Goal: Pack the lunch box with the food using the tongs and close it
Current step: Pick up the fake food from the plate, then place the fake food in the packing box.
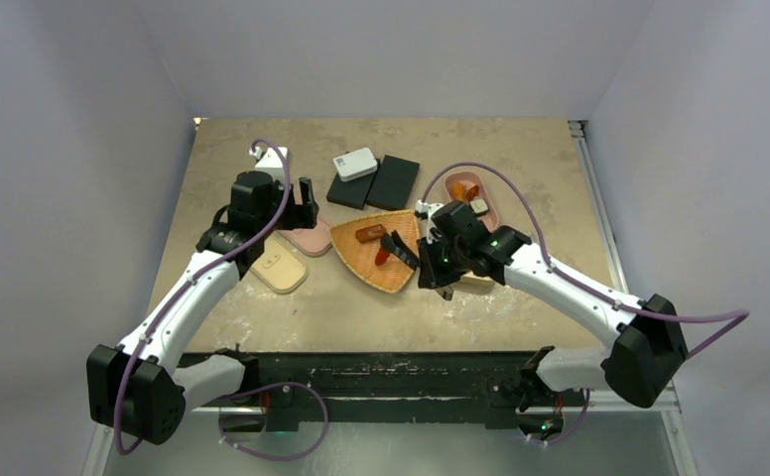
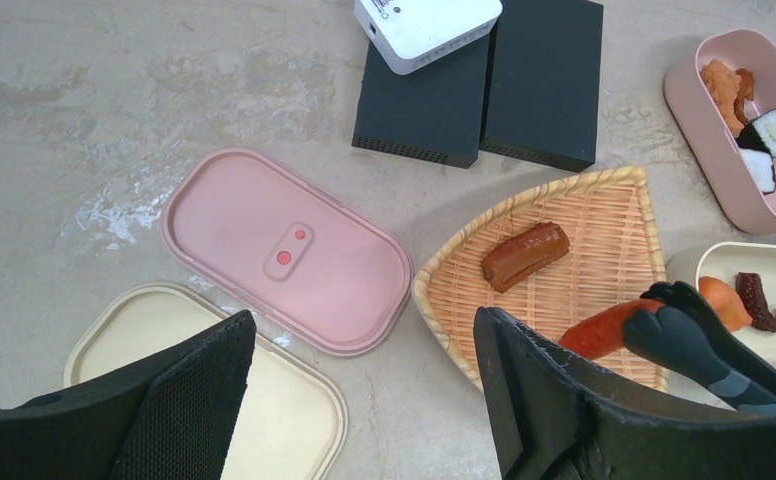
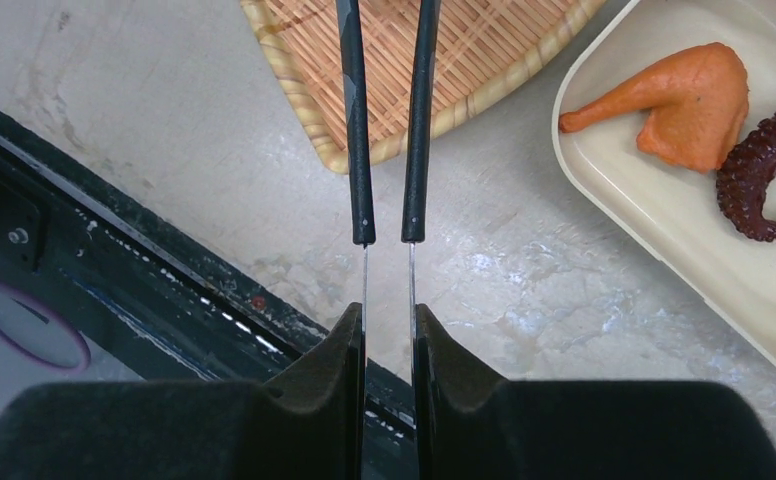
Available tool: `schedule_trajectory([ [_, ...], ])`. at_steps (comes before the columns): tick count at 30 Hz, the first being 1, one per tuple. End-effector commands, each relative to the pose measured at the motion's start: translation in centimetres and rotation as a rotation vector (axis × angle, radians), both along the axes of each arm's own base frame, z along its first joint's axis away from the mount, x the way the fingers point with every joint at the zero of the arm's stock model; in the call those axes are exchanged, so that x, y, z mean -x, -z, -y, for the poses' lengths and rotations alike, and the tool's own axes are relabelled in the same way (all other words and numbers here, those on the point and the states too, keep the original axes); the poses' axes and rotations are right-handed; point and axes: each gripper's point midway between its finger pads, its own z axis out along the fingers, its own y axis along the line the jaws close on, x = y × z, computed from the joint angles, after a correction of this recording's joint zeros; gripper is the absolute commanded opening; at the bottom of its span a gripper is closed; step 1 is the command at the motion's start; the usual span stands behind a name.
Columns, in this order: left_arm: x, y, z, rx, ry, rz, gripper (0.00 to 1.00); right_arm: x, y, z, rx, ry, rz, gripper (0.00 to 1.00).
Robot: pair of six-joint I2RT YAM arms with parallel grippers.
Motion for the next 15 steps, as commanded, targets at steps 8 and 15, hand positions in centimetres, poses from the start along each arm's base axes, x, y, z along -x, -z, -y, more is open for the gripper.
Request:
schedule_trajectory([
  [8, 0.1, -0.2, 0.3, 0.007, 0.028, 0.014, 0.79, -1.2, -4.4, 0.8, -0.040, 0.114, 0.097, 0.00],
  [15, 0.2, -0.2, 0.4, 0.012, 0.034, 0.012, 0.79, -1.3, -5.0, 3.8, 0.046, 0.222, 0.126, 0.00],
])
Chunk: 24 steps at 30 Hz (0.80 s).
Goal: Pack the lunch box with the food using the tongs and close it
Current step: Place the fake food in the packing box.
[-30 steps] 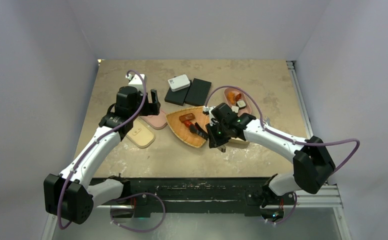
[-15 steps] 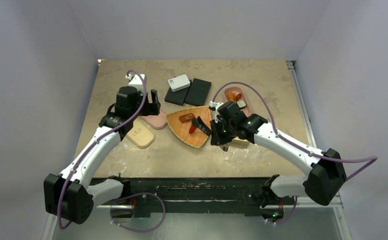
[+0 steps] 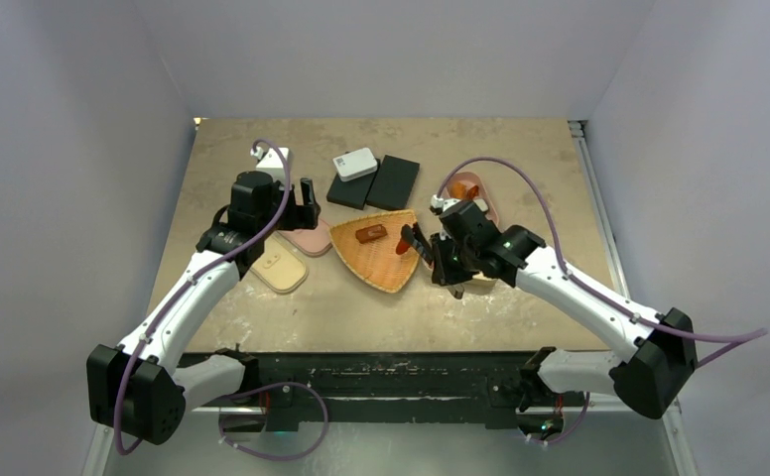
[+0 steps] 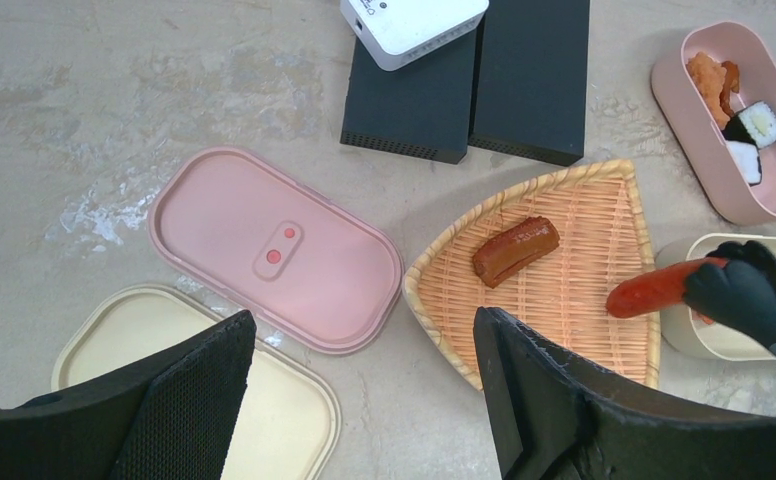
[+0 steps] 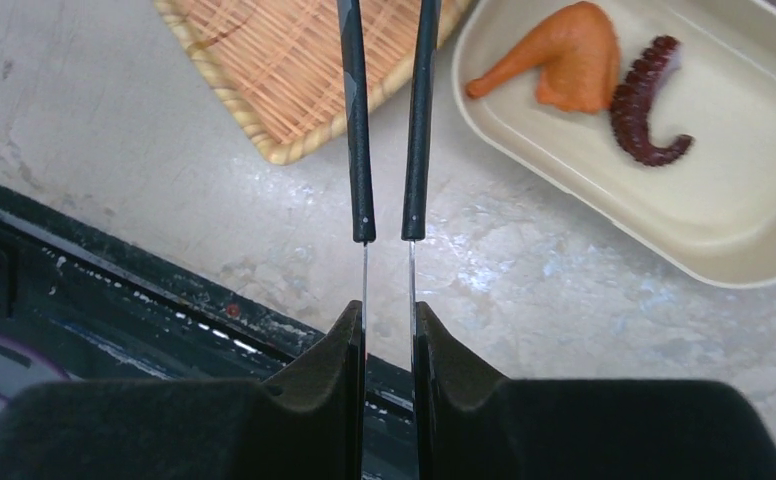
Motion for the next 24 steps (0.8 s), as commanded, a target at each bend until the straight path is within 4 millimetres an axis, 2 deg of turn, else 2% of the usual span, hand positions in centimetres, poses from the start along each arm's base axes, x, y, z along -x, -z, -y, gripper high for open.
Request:
schedule_trajectory([
  [1, 0.0, -0.3, 0.1, 0.003, 0.014, 0.017, 0.79, -1.2, -3.5, 1.6, -0.004, 0.094, 0.105, 0.00],
  [12, 0.1, -0.3, 0.3, 0.012, 0.022, 0.016, 0.79, -0.7, -5.0, 5.5, 0.045, 0.184, 0.176, 0.00],
  [19, 0.1, -0.3, 0.3, 0.013, 0.022, 0.017, 0.79, -0.9, -4.8, 5.6, 0.015, 0.197, 0.214, 0.00],
  [24, 0.1, -0.3, 0.3, 0.014, 0.021, 0.016, 0.79, -1.1, -3.8, 5.8, 0.029, 0.207, 0.220, 0.00],
])
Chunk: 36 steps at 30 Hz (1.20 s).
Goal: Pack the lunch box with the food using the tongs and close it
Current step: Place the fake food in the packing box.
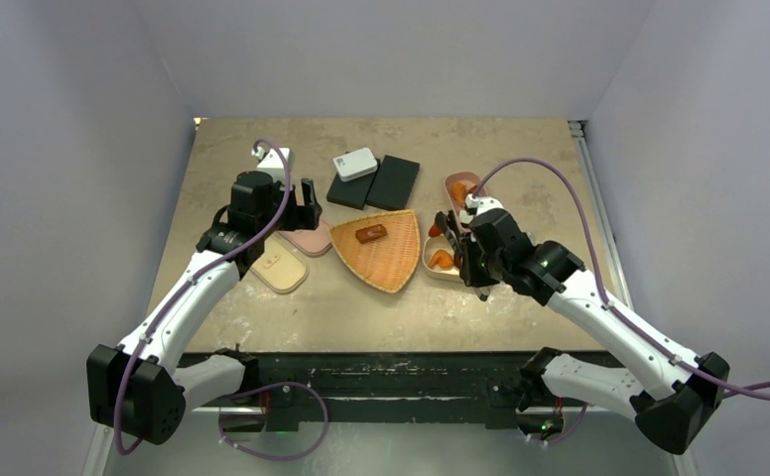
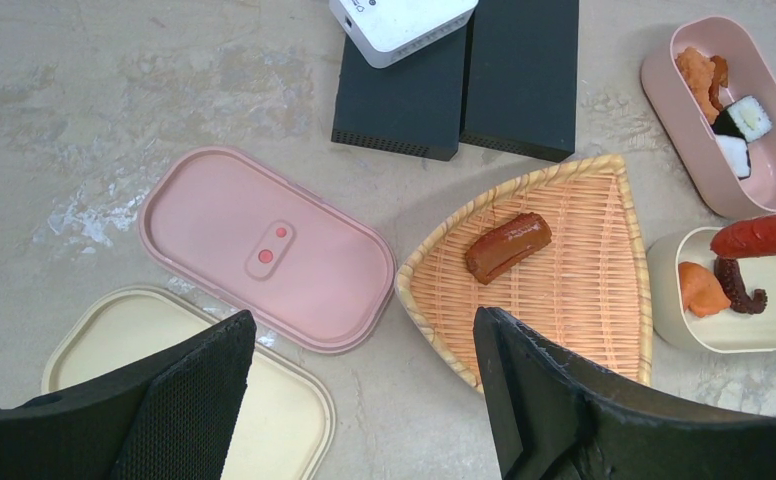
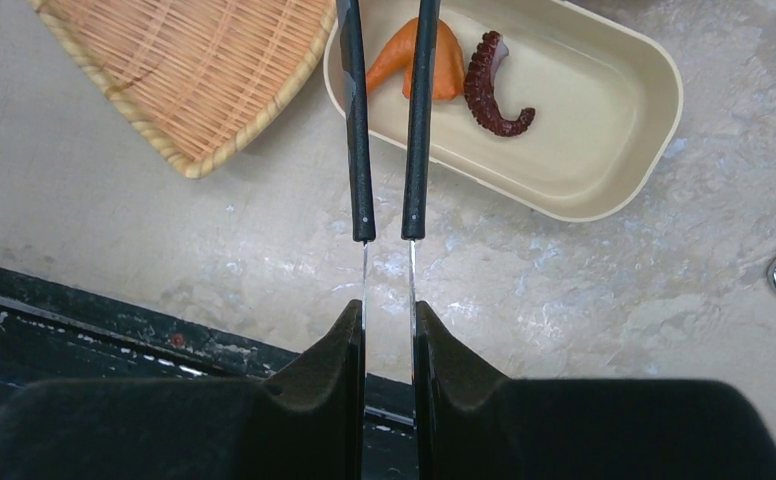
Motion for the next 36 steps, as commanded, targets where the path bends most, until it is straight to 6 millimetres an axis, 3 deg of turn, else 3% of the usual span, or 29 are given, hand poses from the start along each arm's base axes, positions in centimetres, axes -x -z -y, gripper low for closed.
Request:
schedule_trajectory([
  [1, 0.0, -0.3, -0.1, 0.004, 0.004, 0.018, 0.79, -1.4, -0.4, 0.1, -0.015, 0.044, 0.067, 0.00],
  [19, 0.0, -0.2, -0.1, 0.001, 0.005, 0.015, 0.79, -2.0, 3.4, -0.2, -0.012, 0.053, 0.080, 0.00],
  [29, 0.0, -0.2, -0.1, 0.001, 0.005, 0.016, 0.79, -1.4, 3.6, 1.0, 0.021, 0.081, 0.065, 0.00],
  [30, 0.0, -0.2, -0.1, 0.001, 0.005, 0.016, 0.79, -1.4, 3.3, -0.1, -0.151, 0.296, 0.006, 0.18],
  [31, 0.0, -0.3, -0.1, 0.001, 0.005, 0.016, 0.79, -1.4, 3.2, -0.1, -0.169, 0.326, -0.001, 0.24],
  [36, 0.0, -0.3, -0.1, 0.002, 0.005, 0.018, 0.79, -1.5, 2.7, 0.2, -0.163, 0.337, 0.010, 0.34],
])
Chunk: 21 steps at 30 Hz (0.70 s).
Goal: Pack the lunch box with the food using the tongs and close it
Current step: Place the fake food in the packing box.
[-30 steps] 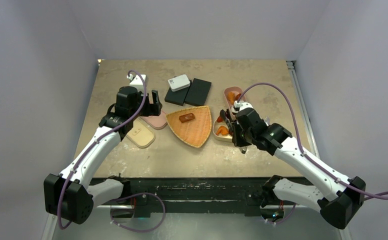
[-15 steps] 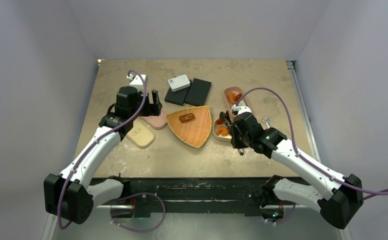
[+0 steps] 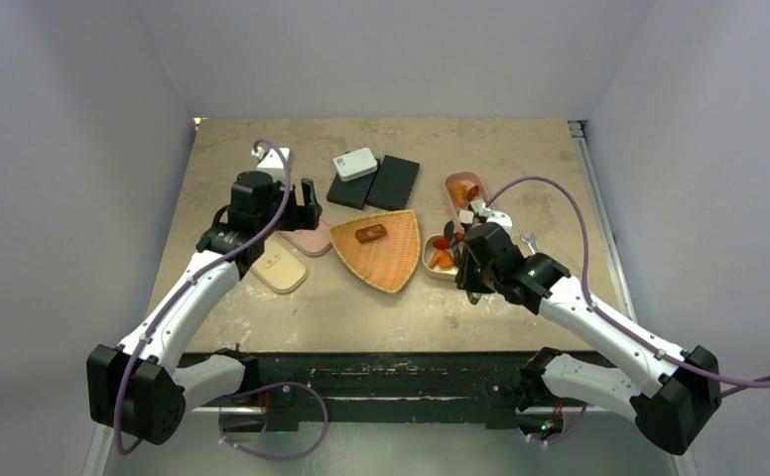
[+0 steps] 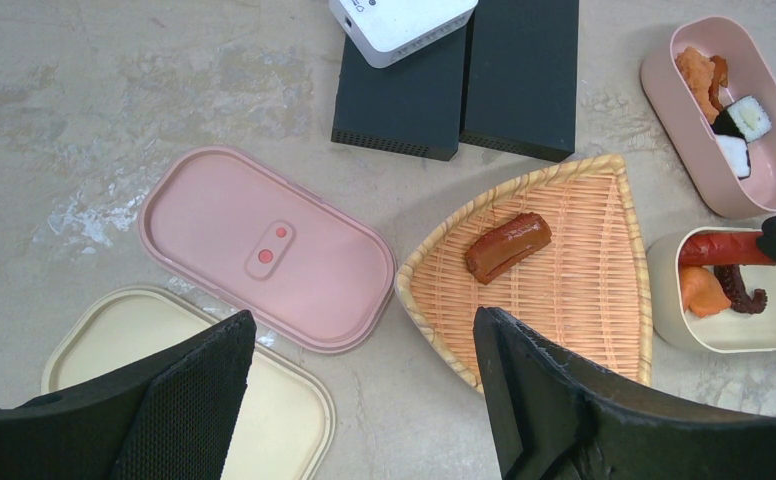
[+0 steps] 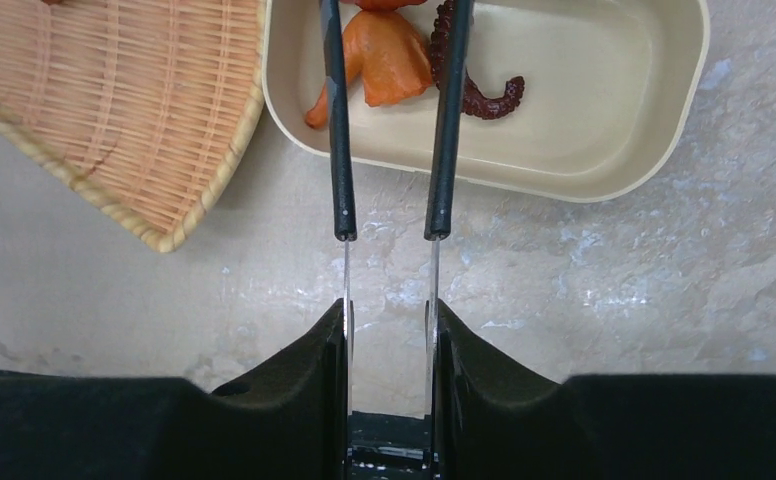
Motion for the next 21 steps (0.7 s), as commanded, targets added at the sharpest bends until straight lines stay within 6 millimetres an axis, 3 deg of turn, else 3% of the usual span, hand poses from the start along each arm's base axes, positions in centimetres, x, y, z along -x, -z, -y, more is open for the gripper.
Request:
schedule_trajectory([
  [1, 0.0, -0.3, -0.1, 0.002, 0.005, 0.018, 0.79, -0.9, -2.0, 0.1, -0.077, 0.117, 0.048, 0.35],
  [7, 0.0, -0.3, -0.1, 0.002, 0.005, 0.019, 0.79, -1.0, -2.6, 0.4, -0.064, 0.121, 0.058, 0.33],
  [15, 0.0, -0.3, -0.1, 0.002, 0.005, 0.017, 0.79, -1.1, -4.7, 2.3, -0.007, 0.181, 0.097, 0.38],
  [21, 0.0, -0.3, -0.1, 0.003, 0.004, 0.018, 0.79, -1.3, -5.4, 2.0, -0.020, 0.159, 0.117, 0.39],
])
